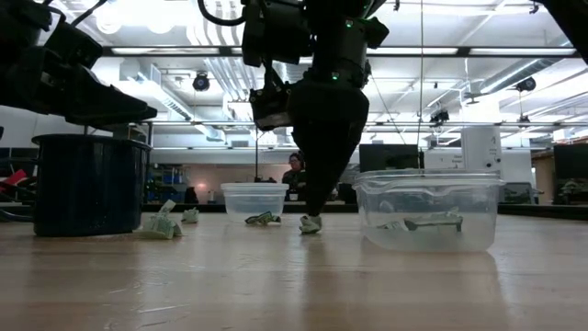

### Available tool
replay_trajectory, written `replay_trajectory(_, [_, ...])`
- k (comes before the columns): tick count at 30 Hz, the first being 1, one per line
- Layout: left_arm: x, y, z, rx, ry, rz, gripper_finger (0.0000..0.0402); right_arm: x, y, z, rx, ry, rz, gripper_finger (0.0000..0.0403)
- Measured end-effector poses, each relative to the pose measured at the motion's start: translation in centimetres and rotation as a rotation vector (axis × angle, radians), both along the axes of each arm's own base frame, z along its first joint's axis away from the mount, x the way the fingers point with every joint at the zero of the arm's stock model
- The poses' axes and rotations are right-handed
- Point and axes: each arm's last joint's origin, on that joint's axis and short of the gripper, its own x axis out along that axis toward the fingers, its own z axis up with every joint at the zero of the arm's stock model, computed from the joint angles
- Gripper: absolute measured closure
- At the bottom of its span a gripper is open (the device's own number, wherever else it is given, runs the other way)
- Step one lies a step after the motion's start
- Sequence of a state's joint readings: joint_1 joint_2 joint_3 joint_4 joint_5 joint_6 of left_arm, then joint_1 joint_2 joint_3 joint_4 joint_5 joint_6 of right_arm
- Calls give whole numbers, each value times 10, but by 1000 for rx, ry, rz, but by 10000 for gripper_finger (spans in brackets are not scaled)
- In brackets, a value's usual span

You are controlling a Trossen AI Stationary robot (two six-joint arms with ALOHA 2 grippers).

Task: Pick and place items into bin
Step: Put the stevia packet into the rectangular transparent bin

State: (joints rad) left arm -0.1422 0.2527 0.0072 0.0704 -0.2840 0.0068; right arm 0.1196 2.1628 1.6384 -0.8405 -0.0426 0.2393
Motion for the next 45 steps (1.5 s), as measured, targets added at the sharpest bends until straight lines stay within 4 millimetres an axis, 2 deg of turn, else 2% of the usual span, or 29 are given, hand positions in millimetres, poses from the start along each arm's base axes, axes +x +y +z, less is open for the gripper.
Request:
replay_trajectory(17, [0, 0, 0, 0, 0, 0, 240, -4, -5, -13, 63, 18, 4, 211])
replay_trajectory(38, [0, 0, 0, 0, 0, 0, 240, -4, -9, -18, 77, -7, -4, 211])
replay_trajectory(45, [0, 0, 0, 0, 1, -1, 240, 3, -11, -37, 117, 61, -5, 211])
